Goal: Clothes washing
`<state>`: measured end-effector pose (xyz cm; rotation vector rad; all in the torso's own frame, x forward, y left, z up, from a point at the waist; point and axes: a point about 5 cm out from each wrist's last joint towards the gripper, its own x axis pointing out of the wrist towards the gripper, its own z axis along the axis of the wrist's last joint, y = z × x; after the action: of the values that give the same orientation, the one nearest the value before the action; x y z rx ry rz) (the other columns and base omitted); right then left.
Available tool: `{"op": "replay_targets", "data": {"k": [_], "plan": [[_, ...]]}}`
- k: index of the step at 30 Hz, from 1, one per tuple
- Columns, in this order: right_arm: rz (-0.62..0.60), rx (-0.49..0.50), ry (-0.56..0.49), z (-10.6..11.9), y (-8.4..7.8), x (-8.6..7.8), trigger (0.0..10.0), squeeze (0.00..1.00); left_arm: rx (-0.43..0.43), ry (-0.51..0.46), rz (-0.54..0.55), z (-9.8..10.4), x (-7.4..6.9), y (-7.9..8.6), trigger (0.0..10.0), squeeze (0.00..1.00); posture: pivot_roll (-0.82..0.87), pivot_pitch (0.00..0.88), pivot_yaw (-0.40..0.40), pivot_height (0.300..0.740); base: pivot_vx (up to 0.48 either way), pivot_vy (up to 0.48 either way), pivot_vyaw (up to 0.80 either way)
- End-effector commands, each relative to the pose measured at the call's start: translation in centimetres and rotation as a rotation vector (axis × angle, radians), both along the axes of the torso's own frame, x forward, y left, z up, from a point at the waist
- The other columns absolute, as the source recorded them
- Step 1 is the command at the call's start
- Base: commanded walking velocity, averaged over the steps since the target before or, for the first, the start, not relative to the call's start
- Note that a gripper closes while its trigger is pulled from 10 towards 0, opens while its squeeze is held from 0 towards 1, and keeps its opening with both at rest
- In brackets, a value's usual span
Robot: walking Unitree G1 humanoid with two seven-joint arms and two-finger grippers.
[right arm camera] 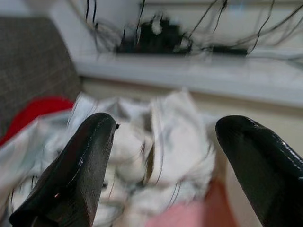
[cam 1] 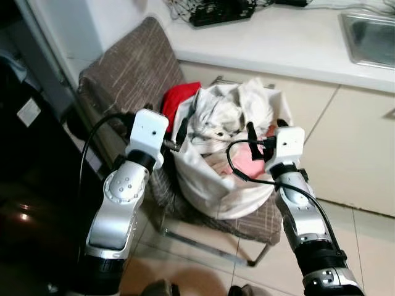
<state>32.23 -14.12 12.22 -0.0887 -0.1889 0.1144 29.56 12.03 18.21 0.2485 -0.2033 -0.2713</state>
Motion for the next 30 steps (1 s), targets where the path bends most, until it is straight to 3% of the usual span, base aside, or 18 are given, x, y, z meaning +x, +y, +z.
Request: {"op": "replay_targets", "data": {"k": [1,7,11,14,16,17,18,19,20,24,30], "plan": [[-0.016,-0.006,0.007,0.2,-0.5,-0.2,10.0,0.00,-0.005,-0.009,-0.005,0.0,0.4,-0.1,10.0,0.00,-0.02,0.024,0.052,0.740,0.424,0.000,0.00],[-0.013,-0.013,0.012,0.3,-0.6,-0.5,10.0,0.00,0.006,-0.012,-0.005,-0.3,1.1,0.0,10.0,0.00,-0.03,0.019,0.063,0.740,0.438,0.000,0.00],[0.009,-0.026,0.022,-0.1,-1.1,-1.7,10.0,0.00,0.064,0.014,-0.015,-0.5,1.9,-0.1,10.0,0.00,-0.03,0.020,0.066,0.740,0.227,0.000,0.00],[0.034,-0.045,0.059,-1.2,-2.4,-4.3,10.0,0.00,0.203,0.089,-0.087,-0.9,4.2,-0.2,10.0,0.00,-0.06,0.056,0.078,0.740,0.000,0.000,0.00],[0.040,-0.069,0.087,-2.0,-2.9,-6.5,10.0,0.00,0.285,0.102,-0.087,-0.2,6.5,0.7,10.0,0.00,-0.09,0.081,0.094,0.740,0.000,0.000,0.00],[0.040,-0.069,0.087,-2.0,-2.9,-6.5,10.0,0.00,0.285,0.102,-0.087,-0.2,6.5,0.7,10.0,0.00,-0.09,0.081,0.094,0.740,0.000,0.000,0.00],[0.031,-0.071,0.099,-2.3,-3.2,-8.1,10.0,0.00,0.322,0.124,-0.080,0.7,8.3,1.5,10.0,0.00,-0.12,0.112,0.124,0.740,0.000,0.000,0.00],[0.031,-0.071,0.099,-2.3,-3.2,-8.1,10.0,0.00,0.322,0.124,-0.080,0.7,8.3,1.5,10.0,0.00,-0.12,0.112,0.124,0.740,0.000,0.000,0.00],[0.014,-0.062,0.111,-2.6,-3.2,-9.3,10.0,0.00,0.315,0.157,-0.075,1.3,9.6,1.9,10.0,0.00,-0.15,0.130,0.145,0.740,0.000,0.000,0.00],[-0.006,-0.042,0.120,-2.4,-2.8,-10.9,10.0,0.00,0.301,0.206,-0.087,1.3,10.3,1.8,10.0,0.00,-0.22,0.172,0.188,0.740,0.000,0.000,0.00],[-0.075,-0.014,0.184,-2.2,-3.3,-15.0,10.0,0.00,0.217,0.454,-0.236,-0.7,10.7,0.0,10.0,0.00,-0.30,0.238,0.237,0.740,0.000,0.000,0.00]]}}
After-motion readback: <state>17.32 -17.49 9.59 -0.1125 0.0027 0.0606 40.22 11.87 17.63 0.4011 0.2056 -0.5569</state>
